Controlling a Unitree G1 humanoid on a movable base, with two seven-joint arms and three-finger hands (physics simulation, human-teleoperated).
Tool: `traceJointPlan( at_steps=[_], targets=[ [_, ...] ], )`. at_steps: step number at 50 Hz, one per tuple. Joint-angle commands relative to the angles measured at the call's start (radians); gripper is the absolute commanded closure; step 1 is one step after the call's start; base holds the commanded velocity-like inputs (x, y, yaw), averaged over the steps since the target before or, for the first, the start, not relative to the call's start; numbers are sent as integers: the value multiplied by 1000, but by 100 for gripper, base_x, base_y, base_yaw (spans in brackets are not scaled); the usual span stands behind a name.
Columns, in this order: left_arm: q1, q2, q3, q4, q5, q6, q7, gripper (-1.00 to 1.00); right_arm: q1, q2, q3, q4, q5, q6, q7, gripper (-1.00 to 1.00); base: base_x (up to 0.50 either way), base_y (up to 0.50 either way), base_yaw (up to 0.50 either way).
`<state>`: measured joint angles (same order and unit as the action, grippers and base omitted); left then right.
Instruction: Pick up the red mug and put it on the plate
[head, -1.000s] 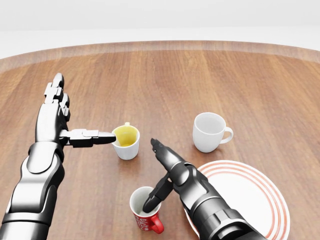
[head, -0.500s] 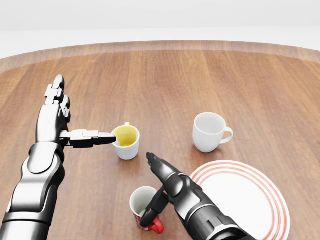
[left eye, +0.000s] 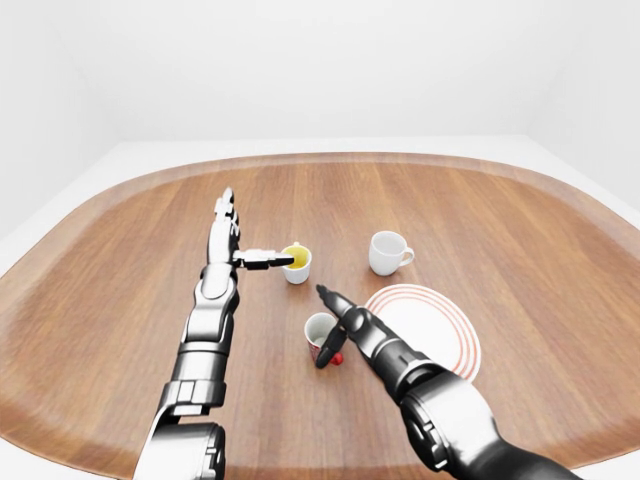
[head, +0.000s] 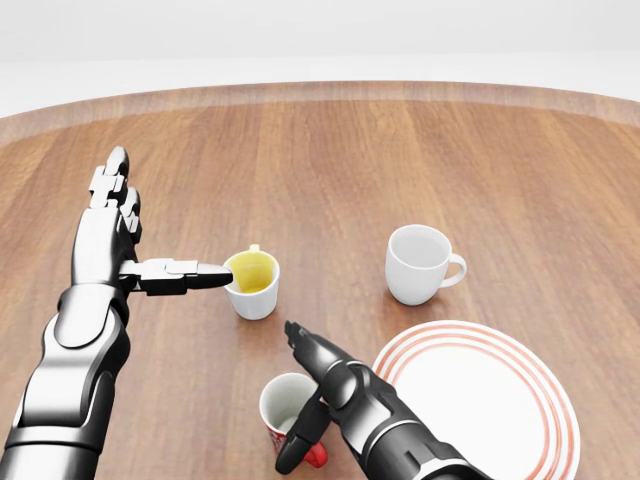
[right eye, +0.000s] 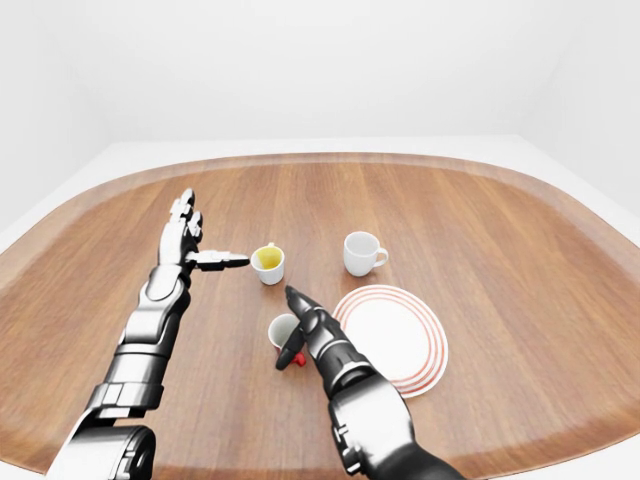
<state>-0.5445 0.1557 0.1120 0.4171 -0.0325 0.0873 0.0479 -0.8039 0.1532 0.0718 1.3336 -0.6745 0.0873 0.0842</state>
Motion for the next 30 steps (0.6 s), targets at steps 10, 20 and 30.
traceJointPlan(
  at_steps=[10,20,30],
  targets=[
    [8,-3,0,-12,3,0,-1,-100,7,4,-1,4,-13,0,-11,100,0,0,0],
    [12,-1,1,-3,2,0,-2,-100,9,2,-3,4,-14,0,-13,100,0,0,0],
    [10,-2,0,5,3,0,-1,-100,-6,-13,-6,-6,-3,0,-15,100,0,0,0]
  ],
)
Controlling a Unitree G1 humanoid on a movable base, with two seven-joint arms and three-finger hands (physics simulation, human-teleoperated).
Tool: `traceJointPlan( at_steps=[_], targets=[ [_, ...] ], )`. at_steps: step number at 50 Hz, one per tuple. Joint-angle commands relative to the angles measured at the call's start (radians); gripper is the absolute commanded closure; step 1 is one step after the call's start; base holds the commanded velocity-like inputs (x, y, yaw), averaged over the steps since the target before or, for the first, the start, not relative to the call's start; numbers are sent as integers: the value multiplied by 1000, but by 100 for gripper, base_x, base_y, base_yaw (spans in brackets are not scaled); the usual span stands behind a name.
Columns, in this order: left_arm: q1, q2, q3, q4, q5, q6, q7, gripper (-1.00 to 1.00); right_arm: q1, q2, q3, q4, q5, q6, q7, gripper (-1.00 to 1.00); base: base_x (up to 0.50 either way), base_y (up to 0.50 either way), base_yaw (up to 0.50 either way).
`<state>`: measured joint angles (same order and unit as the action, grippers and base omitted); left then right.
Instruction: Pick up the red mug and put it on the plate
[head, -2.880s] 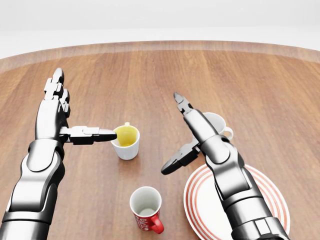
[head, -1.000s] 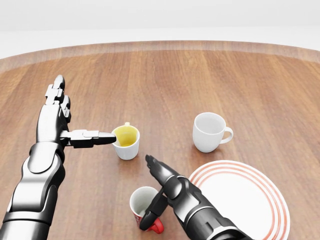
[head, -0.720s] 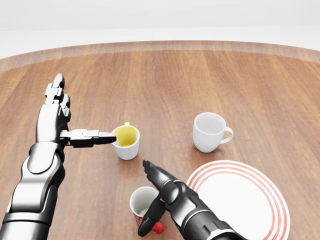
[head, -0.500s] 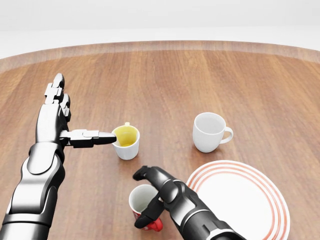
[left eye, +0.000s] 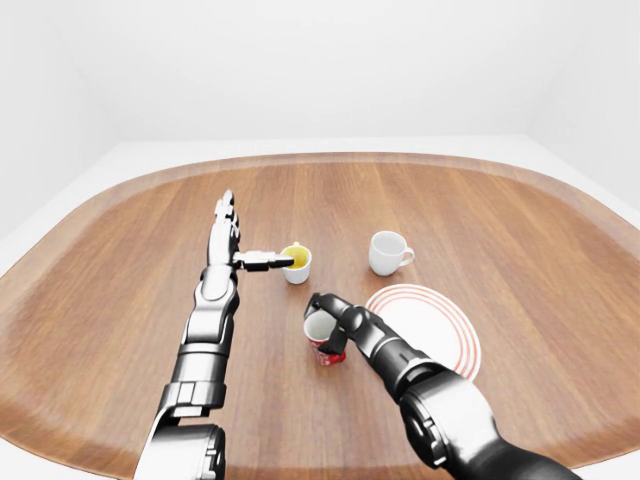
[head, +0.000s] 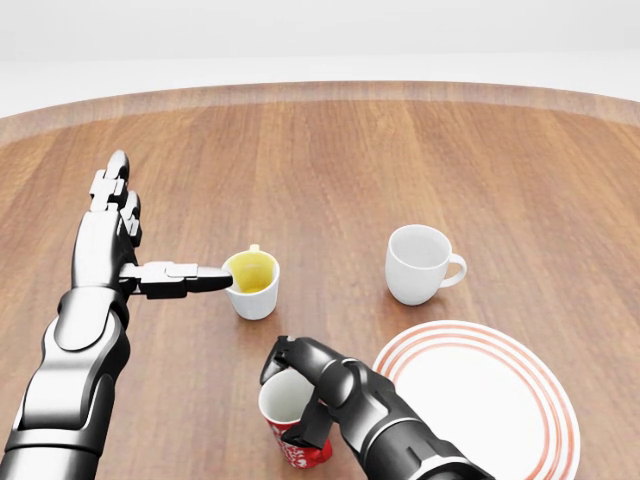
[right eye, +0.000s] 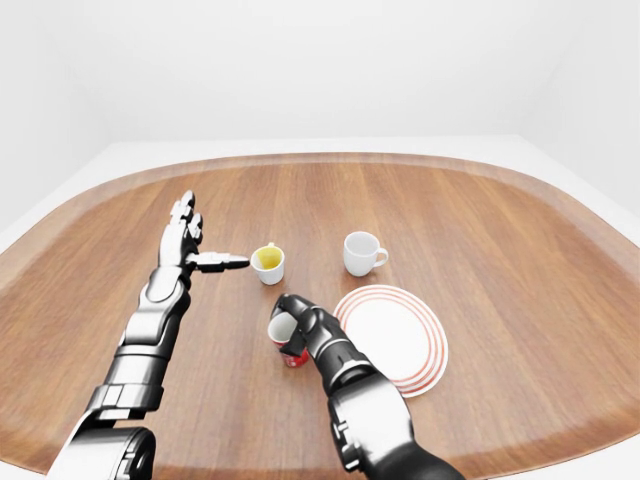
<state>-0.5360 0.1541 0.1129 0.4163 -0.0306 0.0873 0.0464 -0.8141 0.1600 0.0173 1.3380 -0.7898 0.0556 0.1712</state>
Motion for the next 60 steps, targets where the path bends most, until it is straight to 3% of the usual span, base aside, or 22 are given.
traceJointPlan(
  at_steps=[1,26,60],
  targets=[
    [3,-1,-1,4,1,0,1,-100,4,-21,48,-12,113,32,-102,100,0,0,0],
    [5,-6,-6,-25,14,0,3,-100,-23,-105,42,-96,193,32,-84,100,0,0,0],
    [-5,-8,-7,-13,18,0,3,-100,-34,-145,39,-237,244,32,-38,100,0,0,0]
  ],
)
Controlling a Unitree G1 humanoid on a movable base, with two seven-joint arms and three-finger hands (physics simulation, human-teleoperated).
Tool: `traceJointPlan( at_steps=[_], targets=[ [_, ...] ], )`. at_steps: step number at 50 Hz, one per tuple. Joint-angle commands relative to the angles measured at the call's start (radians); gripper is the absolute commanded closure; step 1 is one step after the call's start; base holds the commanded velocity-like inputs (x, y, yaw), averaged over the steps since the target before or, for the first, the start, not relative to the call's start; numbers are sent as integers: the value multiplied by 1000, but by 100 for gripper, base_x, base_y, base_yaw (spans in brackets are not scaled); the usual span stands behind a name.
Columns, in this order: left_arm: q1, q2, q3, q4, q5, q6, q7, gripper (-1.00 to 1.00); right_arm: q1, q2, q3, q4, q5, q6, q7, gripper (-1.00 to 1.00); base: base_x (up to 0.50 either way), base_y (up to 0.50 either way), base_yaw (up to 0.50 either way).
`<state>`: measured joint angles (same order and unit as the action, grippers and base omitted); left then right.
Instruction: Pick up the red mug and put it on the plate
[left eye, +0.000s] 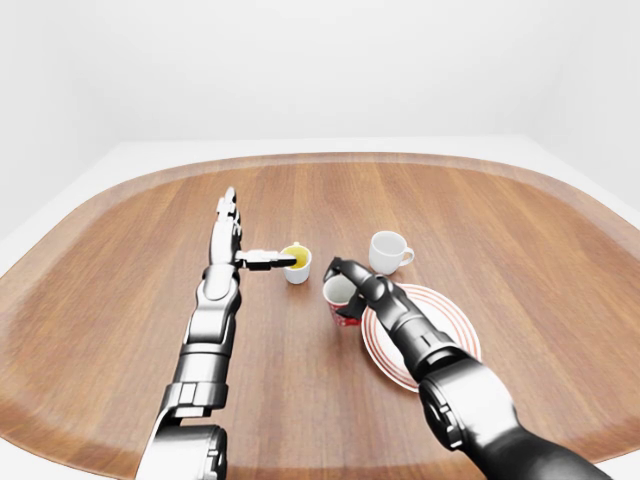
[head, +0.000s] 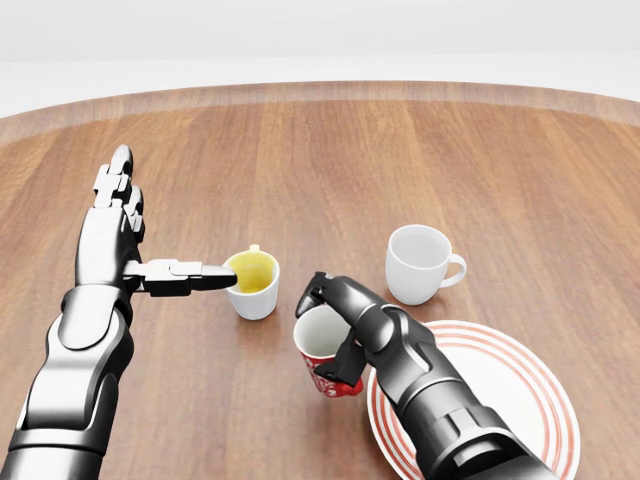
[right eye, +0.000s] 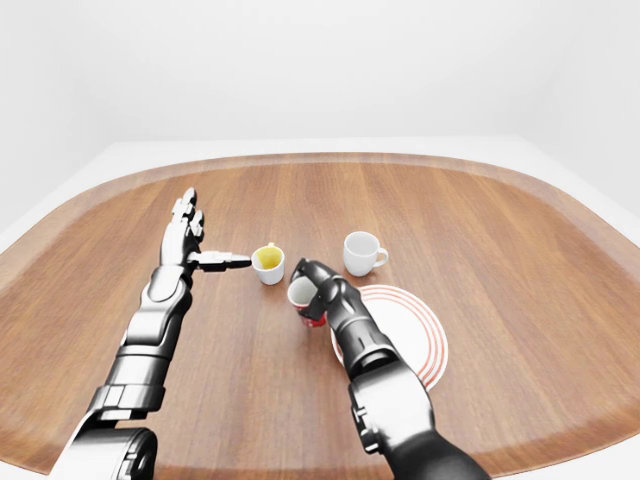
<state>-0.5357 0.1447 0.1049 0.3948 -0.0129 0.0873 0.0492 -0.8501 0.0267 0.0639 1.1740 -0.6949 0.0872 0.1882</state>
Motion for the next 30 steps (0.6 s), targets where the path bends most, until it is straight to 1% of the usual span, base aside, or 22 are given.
traceJointPlan(
  at_steps=[1,12,19,30],
  targets=[
    [-5,2,1,8,0,0,0,-100,3,-14,-8,-79,150,0,-53,100,0,0,0],
    [-4,-1,-2,-4,2,0,0,-100,56,-48,-13,-208,154,0,-17,100,0,0,0],
    [-6,-4,-4,-8,6,0,3,-100,105,-84,-26,-295,159,0,5,100,0,0,0],
    [3,-10,-9,-29,12,0,4,-100,145,-106,-34,-403,159,0,38,100,0,0,0]
  ],
)
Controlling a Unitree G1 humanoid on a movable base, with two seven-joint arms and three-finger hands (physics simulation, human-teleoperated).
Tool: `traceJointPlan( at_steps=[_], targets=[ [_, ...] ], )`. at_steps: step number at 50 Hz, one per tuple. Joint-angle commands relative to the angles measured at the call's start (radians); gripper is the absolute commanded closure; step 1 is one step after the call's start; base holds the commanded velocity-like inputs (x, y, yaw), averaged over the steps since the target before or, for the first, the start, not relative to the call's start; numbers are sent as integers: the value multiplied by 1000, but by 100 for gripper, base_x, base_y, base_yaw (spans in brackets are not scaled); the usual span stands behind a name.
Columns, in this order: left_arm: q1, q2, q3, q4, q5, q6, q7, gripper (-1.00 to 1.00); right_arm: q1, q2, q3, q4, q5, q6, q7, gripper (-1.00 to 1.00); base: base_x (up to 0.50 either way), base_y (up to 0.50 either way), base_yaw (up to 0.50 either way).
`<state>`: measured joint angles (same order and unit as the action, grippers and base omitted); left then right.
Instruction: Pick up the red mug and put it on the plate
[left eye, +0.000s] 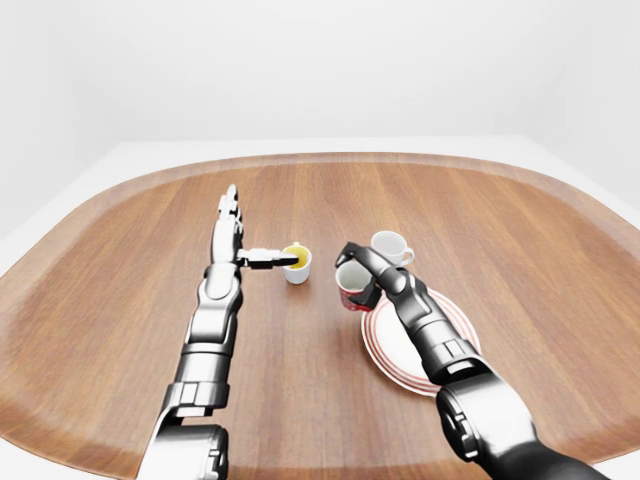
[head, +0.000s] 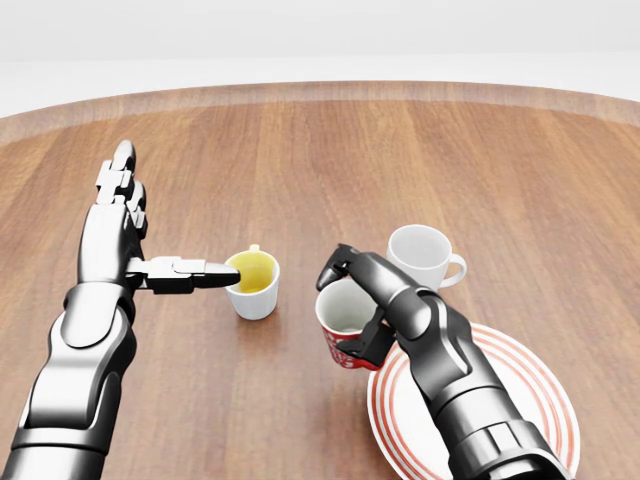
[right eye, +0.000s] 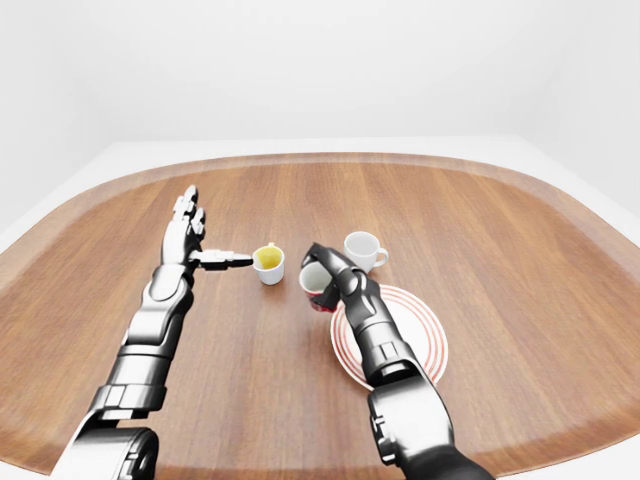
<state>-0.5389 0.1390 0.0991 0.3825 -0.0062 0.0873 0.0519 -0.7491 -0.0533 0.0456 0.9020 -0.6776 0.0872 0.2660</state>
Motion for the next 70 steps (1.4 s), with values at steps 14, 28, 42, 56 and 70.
traceJointPlan(
  at_steps=[14,28,42,56,70],
  targets=[
    [14,-9,-4,-34,8,0,1,-100,83,-37,-21,-164,139,0,-35,100,0,0,0],
    [14,-14,-8,-28,12,0,3,-100,139,-65,-33,-196,135,0,-32,100,0,0,0],
    [6,-14,-8,-32,13,0,2,-100,169,-94,-50,-209,139,0,-31,100,0,0,0],
    [-2,-18,-13,-10,14,0,4,-100,225,-120,-69,-262,146,0,-21,100,0,0,0],
    [-5,-21,-14,-12,16,0,4,-100,278,-144,-90,-310,158,0,-14,100,0,0,0]
  ],
)
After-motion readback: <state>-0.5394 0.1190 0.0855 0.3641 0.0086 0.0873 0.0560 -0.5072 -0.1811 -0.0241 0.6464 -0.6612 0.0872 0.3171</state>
